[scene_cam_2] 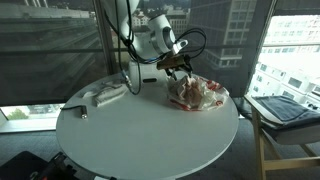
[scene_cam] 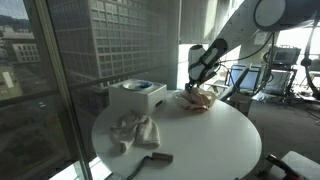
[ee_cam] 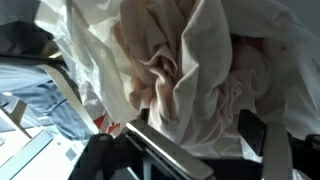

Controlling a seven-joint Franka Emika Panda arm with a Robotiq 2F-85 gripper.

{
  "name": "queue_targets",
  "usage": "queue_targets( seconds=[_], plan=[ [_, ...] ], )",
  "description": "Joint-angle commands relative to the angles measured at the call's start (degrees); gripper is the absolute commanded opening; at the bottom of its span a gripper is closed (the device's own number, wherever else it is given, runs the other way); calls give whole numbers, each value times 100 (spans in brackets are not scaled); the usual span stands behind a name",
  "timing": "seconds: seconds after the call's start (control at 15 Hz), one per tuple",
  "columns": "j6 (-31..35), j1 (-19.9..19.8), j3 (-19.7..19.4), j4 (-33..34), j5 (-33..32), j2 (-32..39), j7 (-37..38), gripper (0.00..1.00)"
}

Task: Pick up all the items on the table and put them into the plastic

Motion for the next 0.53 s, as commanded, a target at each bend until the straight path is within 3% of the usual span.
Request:
queue_targets(
  seconds=[0.0, 0.2, 0.47],
  plan=[
    [50, 711, -430, -1123, -729, -1048, 557, 100],
    [273, 506, 235, -1625, -514, -1453, 83, 100],
    [220, 282, 721, -1427, -326, -1119, -417, 100]
  ],
)
